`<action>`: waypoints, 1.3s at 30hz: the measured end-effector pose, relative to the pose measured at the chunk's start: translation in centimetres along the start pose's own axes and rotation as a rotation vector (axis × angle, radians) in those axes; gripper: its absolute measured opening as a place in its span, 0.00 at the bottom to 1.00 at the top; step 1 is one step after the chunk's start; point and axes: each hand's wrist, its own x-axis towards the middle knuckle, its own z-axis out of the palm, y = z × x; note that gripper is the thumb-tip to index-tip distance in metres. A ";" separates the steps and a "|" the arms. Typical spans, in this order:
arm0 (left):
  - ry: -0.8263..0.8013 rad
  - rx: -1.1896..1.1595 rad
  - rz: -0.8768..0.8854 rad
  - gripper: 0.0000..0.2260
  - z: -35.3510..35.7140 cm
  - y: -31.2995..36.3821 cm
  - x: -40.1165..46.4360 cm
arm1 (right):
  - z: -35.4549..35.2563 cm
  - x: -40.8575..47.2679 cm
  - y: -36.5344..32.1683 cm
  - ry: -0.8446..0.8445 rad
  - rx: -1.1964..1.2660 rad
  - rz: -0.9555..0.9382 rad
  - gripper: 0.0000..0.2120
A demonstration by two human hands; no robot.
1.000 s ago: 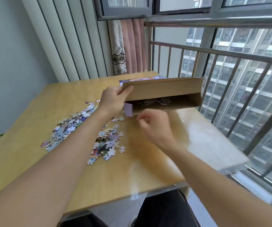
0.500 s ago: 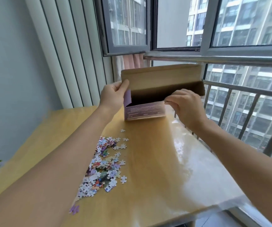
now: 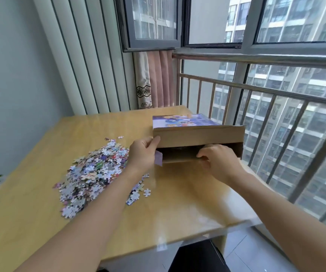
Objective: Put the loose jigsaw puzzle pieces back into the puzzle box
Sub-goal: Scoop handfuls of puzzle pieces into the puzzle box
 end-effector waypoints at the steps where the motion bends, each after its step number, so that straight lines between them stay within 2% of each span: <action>1: -0.011 0.004 -0.004 0.22 0.5 -0.7 -1.0 | 0.1 -0.5 -0.1 -0.071 0.038 0.056 0.04; 2: -0.031 0.012 0.002 0.23 1.0 -1.3 -1.9 | 0.0 -0.9 0.0 -0.125 0.115 0.113 0.03; 4: -0.089 0.041 0.020 0.23 1.8 -2.4 -3.7 | -0.8 -1.6 -0.2 -0.203 0.287 0.186 0.07; 7: -0.199 0.077 0.071 0.22 2.2 -2.7 -5.3 | -3.4 -1.6 -1.7 -0.338 0.421 0.162 0.07; 9: -0.261 0.117 0.087 0.15 1.6 -2.4 -5.6 | -5.2 -1.3 -3.6 -0.438 0.600 0.153 0.05; 11: -0.313 0.202 0.104 0.02 -0.4 -2.2 -5.9 | -5.9 -1.0 -6.4 -0.483 0.822 0.136 0.03; 13: -0.309 0.339 0.204 0.18 -2.8 -2.7 -6.0 | -4.7 -1.0 -9.6 -0.438 0.908 0.094 0.06; 14: -0.273 0.432 0.255 0.26 -4.1 -3.2 -6.2 | -3.3 -1.2 -11.3 -0.421 0.874 0.083 0.12; 16: -0.193 0.709 0.244 0.43 -7.1 -4.9 -7.1 | 0.3 -1.9 -14.9 -0.449 0.681 0.101 0.32; 18: -0.146 0.983 0.076 0.55 -9.7 -7.3 -8.3 | 3.6 -2.7 -17.3 -0.560 0.535 0.209 0.52; 19: -0.123 1.037 -0.038 0.59 -11.0 -8.5 -9.0 | 5.1 -2.8 -18.1 -0.603 0.497 0.253 0.59; 21: -0.064 0.963 -0.216 0.66 -13.0 -10.5 -10.1 | 6.9 -2.7 -18.5 -0.609 0.415 0.275 0.66; 23: -0.027 0.892 -0.280 0.69 -14.4 -11.6 -10.1 | 8.4 -1.7 -19.0 -0.590 0.349 0.215 0.66; 25: -0.027 0.875 -0.251 0.69 -14.9 -12.3 -9.1 | 9.6 -0.2 -19.8 -0.567 0.322 0.163 0.62; 29: -0.022 0.794 -0.046 0.66 -15.5 -13.8 -5.8 | 11.6 3.6 -20.8 -0.472 0.377 0.139 0.56; 34: 0.026 0.713 0.023 0.54 -15.9 -15.0 -1.4 | 12.4 7.6 -20.5 -0.441 0.592 0.187 0.53; 36: 0.034 0.673 0.046 0.50 -15.8 -14.8 -1.1 | 11.8 8.3 -20.4 -0.438 0.627 0.193 0.52; 39: 0.065 0.558 0.082 0.42 -16.3 -14.8 -1.0 | 10.8 8.7 -20.7 -0.456 0.588 0.174 0.55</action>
